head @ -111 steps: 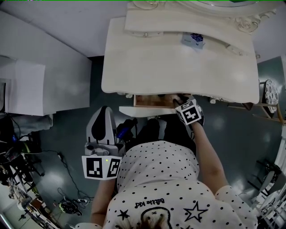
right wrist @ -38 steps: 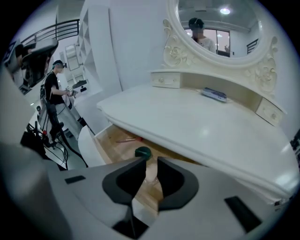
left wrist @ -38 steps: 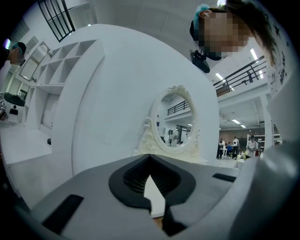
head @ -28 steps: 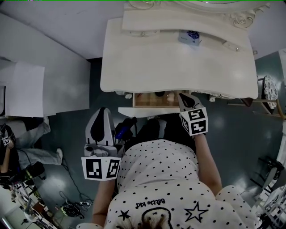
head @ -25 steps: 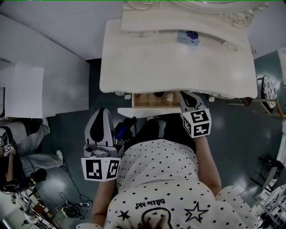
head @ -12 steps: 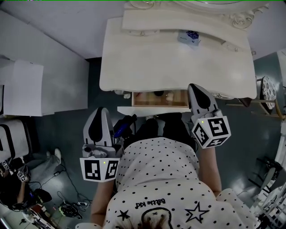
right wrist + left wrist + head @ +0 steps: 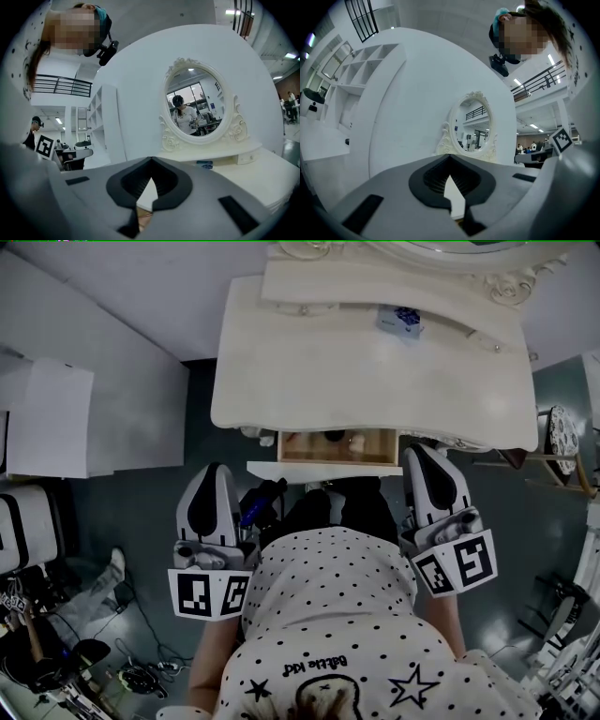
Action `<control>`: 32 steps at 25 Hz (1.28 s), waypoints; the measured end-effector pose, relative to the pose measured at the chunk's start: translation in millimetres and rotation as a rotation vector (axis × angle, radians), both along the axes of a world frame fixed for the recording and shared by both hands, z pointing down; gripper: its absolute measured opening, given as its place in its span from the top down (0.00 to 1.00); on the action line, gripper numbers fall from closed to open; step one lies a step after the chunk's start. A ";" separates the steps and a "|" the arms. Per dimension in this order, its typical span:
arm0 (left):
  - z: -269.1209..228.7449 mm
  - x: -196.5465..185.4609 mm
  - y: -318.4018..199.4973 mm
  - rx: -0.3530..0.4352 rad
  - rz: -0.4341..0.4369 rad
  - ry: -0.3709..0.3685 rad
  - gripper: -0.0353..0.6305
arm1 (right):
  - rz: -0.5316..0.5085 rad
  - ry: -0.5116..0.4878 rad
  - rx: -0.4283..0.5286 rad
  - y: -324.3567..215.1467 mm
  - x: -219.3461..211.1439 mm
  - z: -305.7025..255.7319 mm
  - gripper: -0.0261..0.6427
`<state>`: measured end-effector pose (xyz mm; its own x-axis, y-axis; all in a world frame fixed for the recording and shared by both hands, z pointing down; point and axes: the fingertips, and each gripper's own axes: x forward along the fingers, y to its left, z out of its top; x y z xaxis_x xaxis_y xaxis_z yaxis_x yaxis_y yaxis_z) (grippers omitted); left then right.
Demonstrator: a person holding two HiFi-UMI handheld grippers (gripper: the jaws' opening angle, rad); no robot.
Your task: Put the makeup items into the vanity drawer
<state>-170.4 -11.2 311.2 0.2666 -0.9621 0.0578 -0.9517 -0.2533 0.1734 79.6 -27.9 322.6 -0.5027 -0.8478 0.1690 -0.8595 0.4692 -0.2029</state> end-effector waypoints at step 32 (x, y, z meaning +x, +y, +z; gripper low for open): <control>2.5 3.0 0.3 -0.004 0.011 -0.007 0.93 | -0.004 -0.008 -0.114 25.5 -9.2 33.7 0.95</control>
<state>-167.4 -10.9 313.7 0.2770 -0.9587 0.0637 -0.9499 -0.2633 0.1681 70.4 -2.4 356.4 -0.5076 -0.8214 0.2600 -0.8559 0.4460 -0.2618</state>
